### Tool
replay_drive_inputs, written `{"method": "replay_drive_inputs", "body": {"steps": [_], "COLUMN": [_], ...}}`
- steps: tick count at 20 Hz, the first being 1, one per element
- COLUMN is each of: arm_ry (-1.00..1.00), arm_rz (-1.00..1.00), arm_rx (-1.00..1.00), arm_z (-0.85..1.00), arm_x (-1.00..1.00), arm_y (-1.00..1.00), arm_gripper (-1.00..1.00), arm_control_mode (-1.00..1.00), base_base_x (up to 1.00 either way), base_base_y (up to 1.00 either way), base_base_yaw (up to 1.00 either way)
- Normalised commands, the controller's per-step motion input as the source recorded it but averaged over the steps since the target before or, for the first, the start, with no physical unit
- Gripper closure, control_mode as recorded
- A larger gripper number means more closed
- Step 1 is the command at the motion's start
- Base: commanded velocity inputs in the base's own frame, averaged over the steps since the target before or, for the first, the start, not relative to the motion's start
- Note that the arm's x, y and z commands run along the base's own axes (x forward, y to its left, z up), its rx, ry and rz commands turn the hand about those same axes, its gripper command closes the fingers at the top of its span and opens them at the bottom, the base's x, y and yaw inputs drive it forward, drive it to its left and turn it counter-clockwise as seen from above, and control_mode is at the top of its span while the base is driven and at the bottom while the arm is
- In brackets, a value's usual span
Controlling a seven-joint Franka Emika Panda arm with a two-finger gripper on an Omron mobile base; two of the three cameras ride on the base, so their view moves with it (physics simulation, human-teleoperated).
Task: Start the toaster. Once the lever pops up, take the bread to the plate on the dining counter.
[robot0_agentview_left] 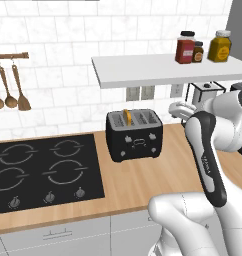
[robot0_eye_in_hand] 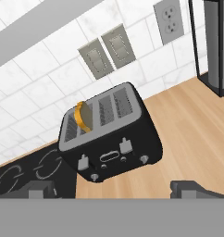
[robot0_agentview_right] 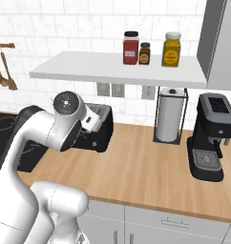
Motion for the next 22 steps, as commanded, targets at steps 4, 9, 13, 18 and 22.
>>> {"method": "replay_drive_inputs", "body": {"steps": [4, 9, 13, 18, 22], "arm_ry": [0.00, 0.00, 0.00, 0.00, 0.00], "arm_rz": [0.00, 0.00, 0.00, 0.00, 0.00], "arm_rx": [0.00, 0.00, 0.00, 0.00, 0.00], "arm_z": [0.00, 0.00, 0.00, 0.00, 0.00], "arm_x": [0.00, 0.00, 0.00, 0.00, 0.00], "arm_y": [0.00, 0.00, 0.00, 0.00, 0.00], "arm_gripper": [-1.00, -1.00, -1.00, -1.00, -1.00], "arm_control_mode": [-1.00, -1.00, -1.00, -1.00, -1.00], "base_base_x": [0.00, 0.00, 0.00, 0.00, 0.00], "base_base_y": [0.00, 0.00, 0.00, 0.00, 0.00], "base_base_yaw": [0.00, 0.00, 0.00, 0.00, 0.00]}}
